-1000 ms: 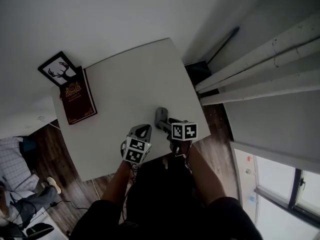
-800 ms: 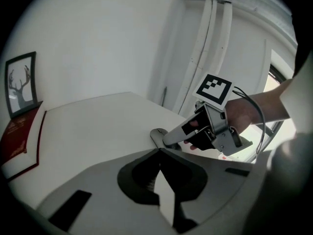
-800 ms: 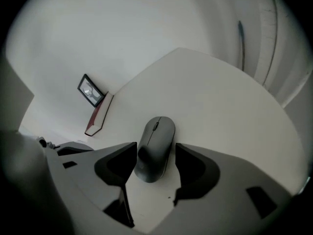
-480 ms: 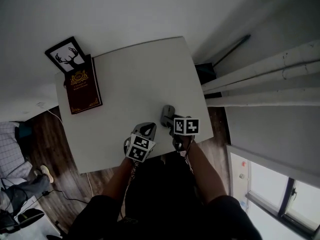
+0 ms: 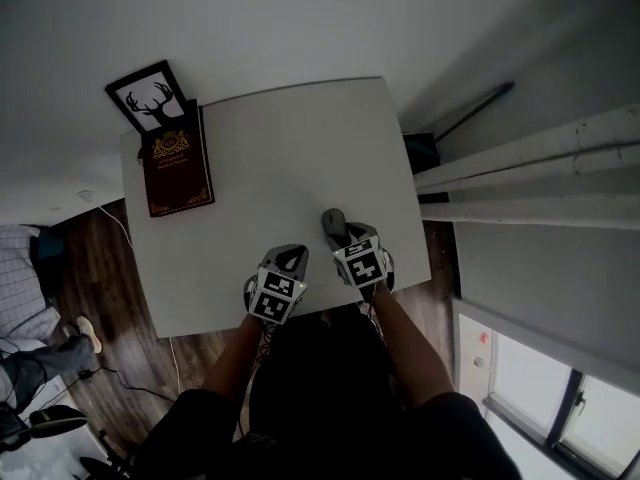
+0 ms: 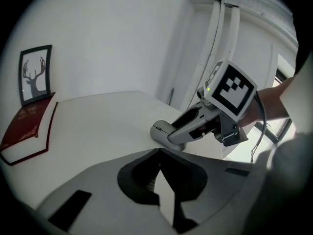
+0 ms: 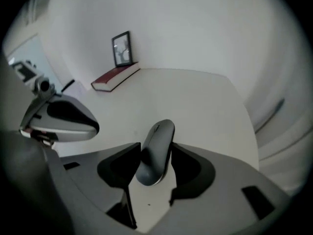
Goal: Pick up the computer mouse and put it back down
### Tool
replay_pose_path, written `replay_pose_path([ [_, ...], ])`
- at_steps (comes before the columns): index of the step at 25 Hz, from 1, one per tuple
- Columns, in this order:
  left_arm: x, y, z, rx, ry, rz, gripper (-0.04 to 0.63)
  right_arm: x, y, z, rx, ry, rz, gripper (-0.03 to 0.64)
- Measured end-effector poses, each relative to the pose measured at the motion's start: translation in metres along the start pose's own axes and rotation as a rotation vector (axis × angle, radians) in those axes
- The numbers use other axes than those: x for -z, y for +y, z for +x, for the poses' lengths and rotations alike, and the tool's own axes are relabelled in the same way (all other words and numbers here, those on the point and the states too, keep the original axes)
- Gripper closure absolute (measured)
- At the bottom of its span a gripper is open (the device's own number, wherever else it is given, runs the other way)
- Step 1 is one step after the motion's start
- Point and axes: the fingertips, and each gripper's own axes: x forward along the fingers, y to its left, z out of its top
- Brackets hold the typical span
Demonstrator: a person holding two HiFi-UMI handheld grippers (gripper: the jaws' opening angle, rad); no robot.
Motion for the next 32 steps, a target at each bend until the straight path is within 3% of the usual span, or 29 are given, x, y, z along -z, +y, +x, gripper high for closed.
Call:
replay_pose_path([
  [4, 0.005, 0.014, -0.010, -0.034, -0.011, -0.042, 0.592, -0.005, 0.018, -0.001, 0.094, 0.027, -0.382, 0.432],
  [7, 0.010, 0.024, -0.014, -0.055, -0.010, -0.042, 0.592, -0.003, 0.028, 0.001, 0.148, 0.019, -0.583, 0.442],
  [11, 0.012, 0.030, -0.018, -0.073, -0.008, -0.042, 0.592, 0.001, 0.032, 0.000, 0.185, -0.002, -0.712, 0.445],
  [16, 0.014, 0.026, -0.018, -0.074, 0.000, -0.020, 0.594, 0.007, 0.038, -0.001, 0.212, -0.011, -0.791, 0.451],
  [23, 0.001, 0.022, -0.018, -0.063, 0.011, 0.196, 0.594, 0.009, 0.043, -0.002, 0.216, -0.028, -0.851, 0.457],
  [27, -0.013, 0.026, -0.013, -0.069, 0.032, 0.408, 0.592, 0.010, 0.046, -0.003, 0.208, -0.038, -0.904, 0.457],
  [30, -0.022, 0.023, -0.001, 0.000, 0.080, 0.593, 0.589, 0.012, 0.047, -0.003, 0.208, -0.054, -0.956, 0.457],
  [31, -0.022, 0.019, 0.004, 0.044, 0.106, 0.638, 0.550, 0.012, 0.047, -0.004, 0.211, -0.059, -0.972, 0.457],
  [32, -0.022, 0.016, 0.009, 0.084, 0.130, 0.668, 0.464, 0.012, 0.047, -0.004, 0.212, -0.062, -0.985, 0.457],
])
